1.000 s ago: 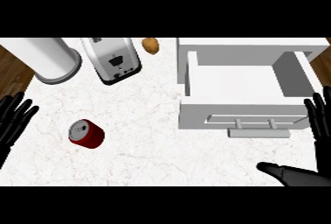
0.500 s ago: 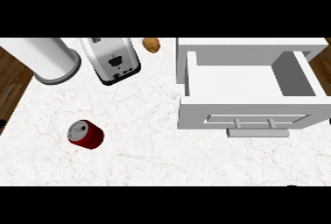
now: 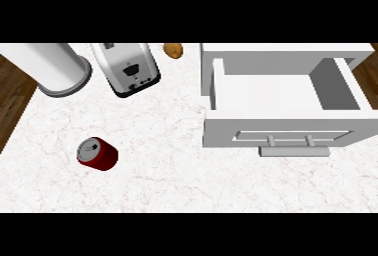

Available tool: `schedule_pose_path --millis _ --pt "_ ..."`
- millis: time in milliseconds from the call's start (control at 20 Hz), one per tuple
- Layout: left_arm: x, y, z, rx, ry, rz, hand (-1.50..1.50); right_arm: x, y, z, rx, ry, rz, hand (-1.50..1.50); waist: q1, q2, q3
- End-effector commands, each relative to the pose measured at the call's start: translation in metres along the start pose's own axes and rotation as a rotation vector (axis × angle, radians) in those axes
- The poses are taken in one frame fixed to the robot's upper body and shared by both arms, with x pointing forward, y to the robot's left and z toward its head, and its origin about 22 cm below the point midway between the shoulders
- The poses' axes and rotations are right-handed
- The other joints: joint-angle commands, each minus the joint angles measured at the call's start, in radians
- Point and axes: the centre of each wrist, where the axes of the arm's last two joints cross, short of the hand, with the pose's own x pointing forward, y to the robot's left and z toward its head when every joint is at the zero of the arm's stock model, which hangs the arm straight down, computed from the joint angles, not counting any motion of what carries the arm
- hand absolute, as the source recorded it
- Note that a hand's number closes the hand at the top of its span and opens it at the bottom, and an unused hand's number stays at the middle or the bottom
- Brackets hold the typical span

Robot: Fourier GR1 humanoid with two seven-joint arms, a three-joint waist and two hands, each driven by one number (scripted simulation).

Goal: Pick up the can, place it into the drawer and close the drawer

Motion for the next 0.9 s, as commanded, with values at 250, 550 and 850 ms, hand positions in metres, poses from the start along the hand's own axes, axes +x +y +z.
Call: schedule_pose_path --millis 250,550,850 --pt "0.003 -0.021 -0.022 0.007 0.056 0.143 -1.5 0.003 -0.034 0.01 -0.018 -0.028 -0.012 -1.5 -0.005 0.001 0.0" --pt "-0.03 -0.012 -0.044 0.007 0.113 0.174 -1.5 -0.005 -0.042 0.011 0.009 -0.011 -0.014 -1.5 -0.002 0.002 0.0" --pt "-0.055 -0.017 -0.054 0.016 0.142 0.174 -1.5 0.009 -0.044 0.026 -0.007 0.013 -0.018 -1.5 -0.002 0.001 0.0"
